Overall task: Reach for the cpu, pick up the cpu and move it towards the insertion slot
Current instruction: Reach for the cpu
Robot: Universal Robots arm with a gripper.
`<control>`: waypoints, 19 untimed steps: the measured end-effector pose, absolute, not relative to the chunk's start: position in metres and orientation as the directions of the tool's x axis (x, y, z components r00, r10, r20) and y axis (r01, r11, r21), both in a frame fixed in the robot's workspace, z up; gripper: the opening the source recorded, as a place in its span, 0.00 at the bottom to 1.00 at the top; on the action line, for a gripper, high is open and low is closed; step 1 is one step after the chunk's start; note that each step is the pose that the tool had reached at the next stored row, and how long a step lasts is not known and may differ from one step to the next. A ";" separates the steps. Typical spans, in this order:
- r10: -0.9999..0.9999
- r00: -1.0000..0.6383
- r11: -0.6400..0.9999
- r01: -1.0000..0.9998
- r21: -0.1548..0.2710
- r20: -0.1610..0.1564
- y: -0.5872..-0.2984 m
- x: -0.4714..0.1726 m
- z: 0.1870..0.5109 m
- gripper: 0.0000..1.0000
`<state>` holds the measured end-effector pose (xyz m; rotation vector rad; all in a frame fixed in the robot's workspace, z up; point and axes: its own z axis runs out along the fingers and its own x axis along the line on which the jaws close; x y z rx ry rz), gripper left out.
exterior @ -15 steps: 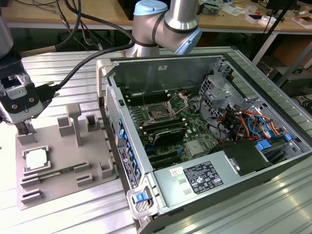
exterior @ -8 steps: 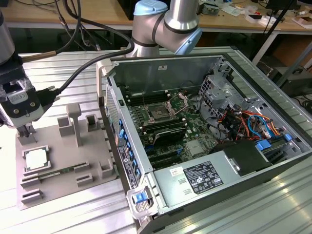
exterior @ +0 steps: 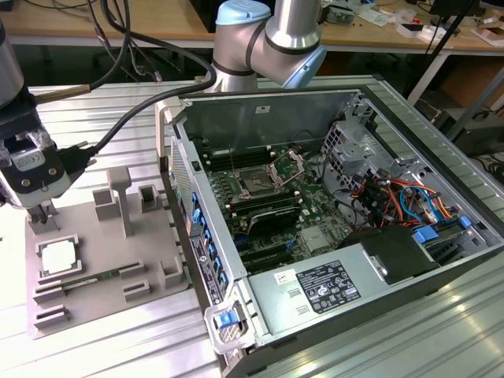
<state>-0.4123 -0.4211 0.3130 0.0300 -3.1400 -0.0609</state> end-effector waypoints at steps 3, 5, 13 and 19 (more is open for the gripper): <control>-0.019 -1.000 0.999 -0.019 0.039 0.001 -0.421 -0.412 0.313 0.11; -0.019 -1.000 0.999 -0.019 0.039 0.000 -0.421 -0.412 0.312 0.11; -0.019 -1.000 0.999 -0.019 0.039 0.001 -0.423 -0.412 0.311 0.11; -0.019 -1.000 0.999 -0.019 0.039 0.000 -0.423 -0.412 0.309 0.11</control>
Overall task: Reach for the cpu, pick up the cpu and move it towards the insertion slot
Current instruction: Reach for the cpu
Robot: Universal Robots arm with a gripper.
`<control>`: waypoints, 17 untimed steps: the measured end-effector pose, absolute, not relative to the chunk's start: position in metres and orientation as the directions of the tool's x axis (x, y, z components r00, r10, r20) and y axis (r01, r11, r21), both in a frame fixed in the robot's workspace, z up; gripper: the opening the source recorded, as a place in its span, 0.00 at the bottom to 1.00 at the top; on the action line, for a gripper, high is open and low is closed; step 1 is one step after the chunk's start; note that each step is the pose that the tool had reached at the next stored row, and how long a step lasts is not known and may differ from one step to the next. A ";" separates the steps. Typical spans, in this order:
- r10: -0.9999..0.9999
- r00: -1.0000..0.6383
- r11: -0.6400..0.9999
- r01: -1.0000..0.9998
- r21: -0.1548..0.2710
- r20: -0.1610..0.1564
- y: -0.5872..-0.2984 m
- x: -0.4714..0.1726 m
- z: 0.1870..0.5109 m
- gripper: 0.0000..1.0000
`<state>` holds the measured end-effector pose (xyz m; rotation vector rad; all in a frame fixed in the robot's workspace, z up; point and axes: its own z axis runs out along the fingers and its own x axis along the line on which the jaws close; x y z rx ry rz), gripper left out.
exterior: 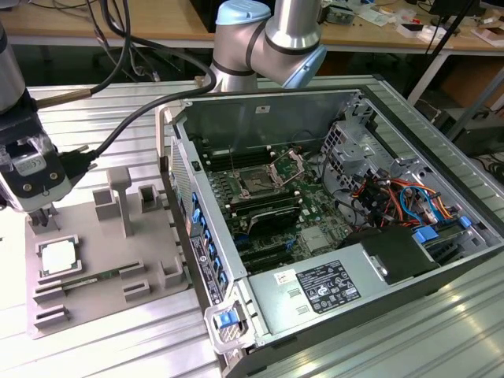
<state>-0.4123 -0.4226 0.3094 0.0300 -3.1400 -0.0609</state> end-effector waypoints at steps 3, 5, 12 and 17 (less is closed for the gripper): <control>-0.019 -1.000 0.999 -0.019 0.039 0.001 -0.423 -0.412 0.309 0.11; -0.019 -1.000 0.999 -0.019 0.039 0.000 -0.423 -0.412 0.309 0.11; -0.019 -1.000 0.999 -0.019 0.039 0.001 -0.423 -0.412 0.308 0.11; -0.019 -1.000 0.999 -0.019 0.039 0.001 -0.423 -0.412 0.301 0.11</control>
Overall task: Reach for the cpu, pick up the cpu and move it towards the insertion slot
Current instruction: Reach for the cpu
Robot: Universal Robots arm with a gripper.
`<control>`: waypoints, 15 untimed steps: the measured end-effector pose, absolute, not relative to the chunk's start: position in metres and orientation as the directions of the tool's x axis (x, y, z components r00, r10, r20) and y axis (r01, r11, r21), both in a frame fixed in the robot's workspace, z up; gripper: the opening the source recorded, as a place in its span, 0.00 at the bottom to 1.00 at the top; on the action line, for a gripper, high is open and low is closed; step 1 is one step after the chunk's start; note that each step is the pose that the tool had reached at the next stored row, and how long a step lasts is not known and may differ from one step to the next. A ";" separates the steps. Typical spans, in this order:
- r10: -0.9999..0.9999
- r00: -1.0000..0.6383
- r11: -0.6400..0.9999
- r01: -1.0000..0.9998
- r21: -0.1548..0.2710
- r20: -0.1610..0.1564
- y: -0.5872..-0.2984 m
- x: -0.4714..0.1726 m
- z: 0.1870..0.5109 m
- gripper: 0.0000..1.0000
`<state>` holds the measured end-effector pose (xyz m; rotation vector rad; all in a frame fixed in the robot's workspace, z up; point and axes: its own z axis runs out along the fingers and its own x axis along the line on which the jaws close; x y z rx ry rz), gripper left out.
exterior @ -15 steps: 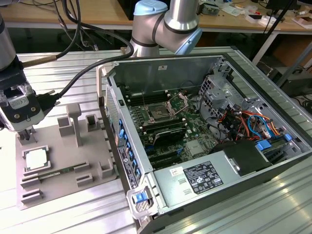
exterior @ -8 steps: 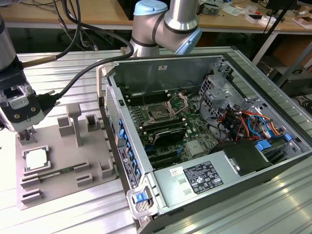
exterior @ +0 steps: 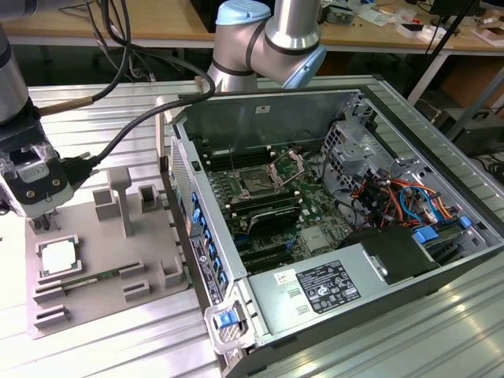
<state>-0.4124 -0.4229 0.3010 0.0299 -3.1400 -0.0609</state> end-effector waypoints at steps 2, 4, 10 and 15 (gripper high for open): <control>-0.019 -1.000 0.999 -0.019 0.039 0.000 -0.423 -0.412 0.301 0.11; -0.019 -1.000 0.999 -0.019 0.039 0.000 -0.423 -0.412 0.300 0.11; -0.019 -1.000 0.999 -0.019 0.039 0.000 -0.423 -0.412 0.299 0.11; -0.019 -1.000 0.999 -0.019 0.039 0.000 -0.423 -0.412 0.298 0.11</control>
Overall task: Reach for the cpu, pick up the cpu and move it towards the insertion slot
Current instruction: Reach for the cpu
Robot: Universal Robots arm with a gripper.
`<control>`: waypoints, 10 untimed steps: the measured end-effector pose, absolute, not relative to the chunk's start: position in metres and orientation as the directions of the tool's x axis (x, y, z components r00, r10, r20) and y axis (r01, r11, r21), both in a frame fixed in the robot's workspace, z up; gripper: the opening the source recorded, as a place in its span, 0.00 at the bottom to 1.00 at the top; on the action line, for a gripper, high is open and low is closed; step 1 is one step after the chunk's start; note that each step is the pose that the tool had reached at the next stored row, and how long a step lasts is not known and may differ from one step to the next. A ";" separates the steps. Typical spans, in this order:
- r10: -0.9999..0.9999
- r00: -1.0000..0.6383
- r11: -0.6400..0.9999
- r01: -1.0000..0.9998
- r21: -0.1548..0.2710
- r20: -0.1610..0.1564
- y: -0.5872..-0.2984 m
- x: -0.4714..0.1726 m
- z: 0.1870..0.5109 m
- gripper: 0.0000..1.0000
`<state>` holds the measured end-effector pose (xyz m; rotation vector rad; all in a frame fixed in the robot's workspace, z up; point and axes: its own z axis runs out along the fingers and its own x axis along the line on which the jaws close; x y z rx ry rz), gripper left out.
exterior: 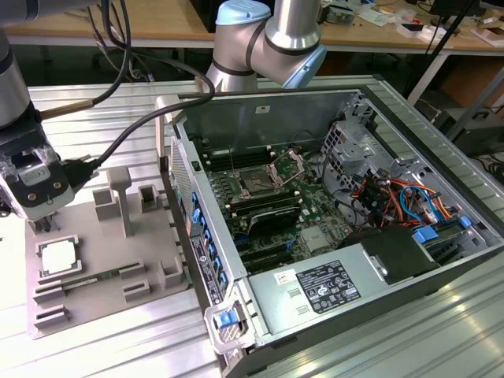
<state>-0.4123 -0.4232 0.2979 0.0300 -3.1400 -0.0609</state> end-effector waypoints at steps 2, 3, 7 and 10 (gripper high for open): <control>-0.019 -1.000 0.999 -0.019 0.039 0.001 -0.423 -0.412 0.297 0.11; -0.019 -1.000 0.999 -0.019 0.039 0.000 -0.423 -0.412 0.297 0.11; -0.019 -1.000 0.999 -0.019 0.039 0.001 -0.423 -0.412 0.290 0.11; -0.019 -1.000 0.999 -0.019 0.039 0.000 -0.423 -0.412 0.286 0.11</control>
